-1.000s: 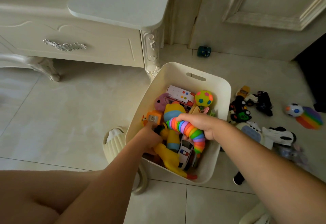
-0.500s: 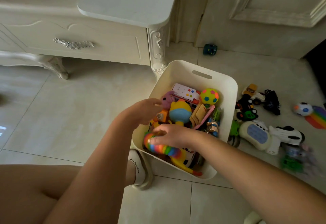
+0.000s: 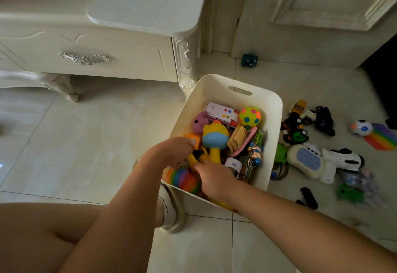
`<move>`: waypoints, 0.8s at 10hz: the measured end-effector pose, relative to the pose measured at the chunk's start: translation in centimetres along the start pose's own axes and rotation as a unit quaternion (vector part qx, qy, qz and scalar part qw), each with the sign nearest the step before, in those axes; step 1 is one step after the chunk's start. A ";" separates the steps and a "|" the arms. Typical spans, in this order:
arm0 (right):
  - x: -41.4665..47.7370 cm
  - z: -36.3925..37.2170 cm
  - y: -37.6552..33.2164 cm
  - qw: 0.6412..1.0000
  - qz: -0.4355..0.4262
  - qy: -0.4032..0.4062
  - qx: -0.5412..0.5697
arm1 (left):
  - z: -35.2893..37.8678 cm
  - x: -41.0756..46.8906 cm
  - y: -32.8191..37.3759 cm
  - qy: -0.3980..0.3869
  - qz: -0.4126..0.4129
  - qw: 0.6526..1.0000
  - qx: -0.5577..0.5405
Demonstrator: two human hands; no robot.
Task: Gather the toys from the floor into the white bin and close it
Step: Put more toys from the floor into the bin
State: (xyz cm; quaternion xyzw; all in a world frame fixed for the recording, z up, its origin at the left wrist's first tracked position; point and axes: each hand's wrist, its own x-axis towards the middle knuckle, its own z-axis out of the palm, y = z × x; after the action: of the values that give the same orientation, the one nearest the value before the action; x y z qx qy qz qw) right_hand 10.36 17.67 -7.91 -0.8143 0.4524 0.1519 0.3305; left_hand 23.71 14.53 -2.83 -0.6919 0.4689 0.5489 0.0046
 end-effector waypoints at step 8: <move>-11.5 -1.5 28.4 0.766 0.358 0.305 0.439 | 20.2 6.5 17.9 -0.052 0.125 0.983 -0.122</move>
State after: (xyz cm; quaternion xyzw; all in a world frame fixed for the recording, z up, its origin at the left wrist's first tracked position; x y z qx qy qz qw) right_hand -19.77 13.39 -11.97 -0.3632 0.8053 -0.2118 0.4181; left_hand -3.49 10.89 -6.73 -0.5940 0.4803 0.6334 -0.1239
